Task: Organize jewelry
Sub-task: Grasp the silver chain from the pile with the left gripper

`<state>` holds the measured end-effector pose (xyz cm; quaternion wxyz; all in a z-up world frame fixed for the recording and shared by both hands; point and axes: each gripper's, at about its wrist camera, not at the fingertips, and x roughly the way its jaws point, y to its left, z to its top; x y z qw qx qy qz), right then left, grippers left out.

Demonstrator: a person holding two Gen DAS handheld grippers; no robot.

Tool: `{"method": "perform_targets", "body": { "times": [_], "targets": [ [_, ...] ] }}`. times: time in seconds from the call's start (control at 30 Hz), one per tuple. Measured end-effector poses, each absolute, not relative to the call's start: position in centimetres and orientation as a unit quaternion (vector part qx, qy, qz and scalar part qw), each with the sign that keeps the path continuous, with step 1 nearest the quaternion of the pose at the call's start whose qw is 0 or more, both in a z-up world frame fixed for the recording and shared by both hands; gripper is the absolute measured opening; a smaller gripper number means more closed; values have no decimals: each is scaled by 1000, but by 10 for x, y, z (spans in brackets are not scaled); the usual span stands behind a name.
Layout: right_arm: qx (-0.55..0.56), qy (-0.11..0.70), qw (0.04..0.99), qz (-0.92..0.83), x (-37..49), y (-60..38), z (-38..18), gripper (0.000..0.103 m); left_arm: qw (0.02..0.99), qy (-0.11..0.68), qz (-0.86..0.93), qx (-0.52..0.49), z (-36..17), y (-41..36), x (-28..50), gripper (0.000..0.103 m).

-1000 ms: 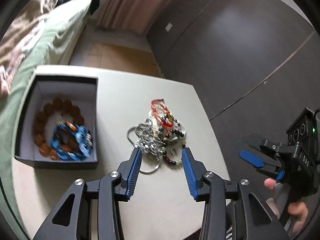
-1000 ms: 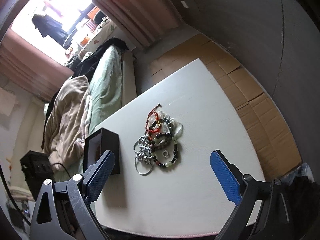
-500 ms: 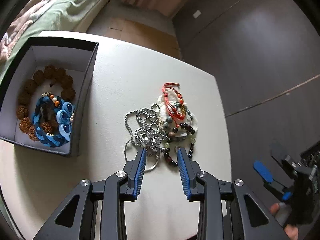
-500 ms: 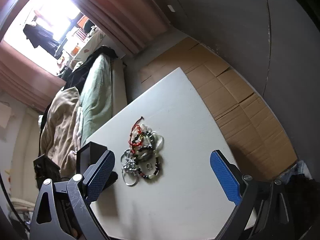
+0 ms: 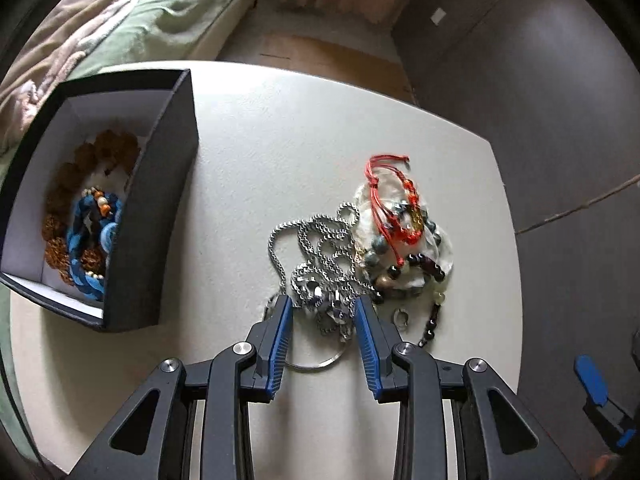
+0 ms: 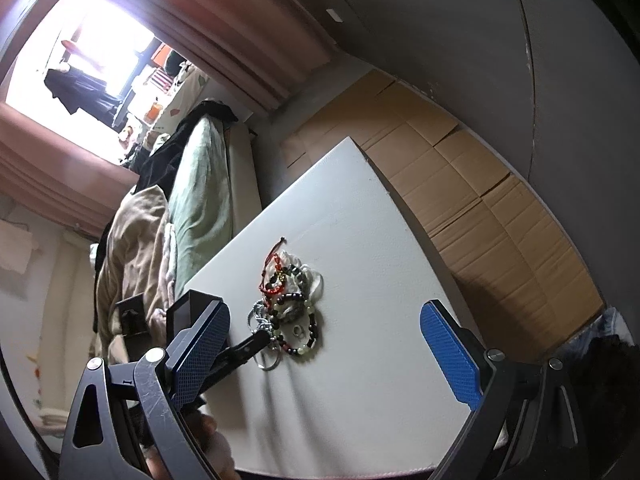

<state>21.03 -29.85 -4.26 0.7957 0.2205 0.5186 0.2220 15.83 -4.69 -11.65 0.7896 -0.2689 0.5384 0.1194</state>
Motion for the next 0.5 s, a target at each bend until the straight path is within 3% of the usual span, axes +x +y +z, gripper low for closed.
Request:
{"method": "perform_targets", "body": {
  "times": [0.13, 0.33, 0.43, 0.5],
  "targets": [
    [223, 519, 795, 222, 211, -301, -42, 97, 789, 536, 135, -268, -116, -45, 165, 34],
    [224, 519, 794, 222, 211, -301, -42, 97, 802, 555, 147, -166, -115, -68, 175, 33],
    [225, 520, 794, 222, 211, -302, -43, 97, 805, 563, 130, -134, -118, -71, 172, 28],
    [225, 519, 794, 221, 211, -302, -43, 97, 805, 562, 128, -140, -118, -63, 168, 18]
  ]
}}
